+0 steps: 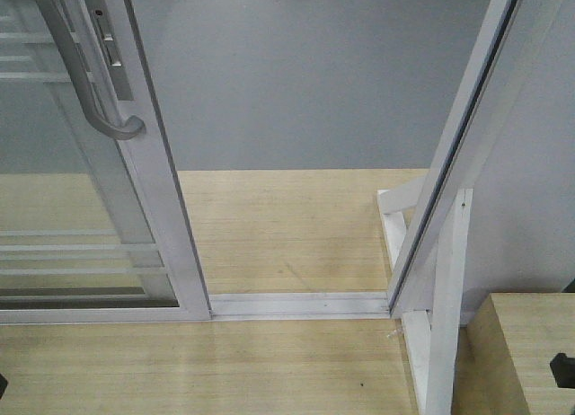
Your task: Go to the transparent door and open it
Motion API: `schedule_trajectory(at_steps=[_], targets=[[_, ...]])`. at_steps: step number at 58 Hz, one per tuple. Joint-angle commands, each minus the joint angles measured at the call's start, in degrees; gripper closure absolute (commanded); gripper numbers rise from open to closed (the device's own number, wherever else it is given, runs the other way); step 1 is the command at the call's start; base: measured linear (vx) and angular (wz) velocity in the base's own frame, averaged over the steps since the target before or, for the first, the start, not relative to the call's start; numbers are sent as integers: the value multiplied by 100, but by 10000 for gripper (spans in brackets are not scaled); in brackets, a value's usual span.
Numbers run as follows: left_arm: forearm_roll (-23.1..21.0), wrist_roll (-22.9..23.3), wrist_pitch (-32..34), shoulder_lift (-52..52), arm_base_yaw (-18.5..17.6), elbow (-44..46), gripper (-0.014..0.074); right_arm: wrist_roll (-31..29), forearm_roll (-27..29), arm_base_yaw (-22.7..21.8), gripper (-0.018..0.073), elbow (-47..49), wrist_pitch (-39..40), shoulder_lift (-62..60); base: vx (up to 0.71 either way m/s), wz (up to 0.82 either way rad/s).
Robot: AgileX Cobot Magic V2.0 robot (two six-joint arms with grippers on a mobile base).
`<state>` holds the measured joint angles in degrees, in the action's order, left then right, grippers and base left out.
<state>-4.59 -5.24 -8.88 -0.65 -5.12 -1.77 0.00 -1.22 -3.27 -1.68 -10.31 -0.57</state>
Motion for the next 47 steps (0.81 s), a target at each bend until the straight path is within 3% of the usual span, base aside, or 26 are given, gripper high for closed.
schedule_trajectory(at_steps=[1,47], targets=[[-21,45,484,-78,4,-87,603,0,-9,-23,568,-29,461,-91,0,0],[-21,45,484,-78,4,-87,603,0,-9,-23,568,-29,461,-91,0,0]])
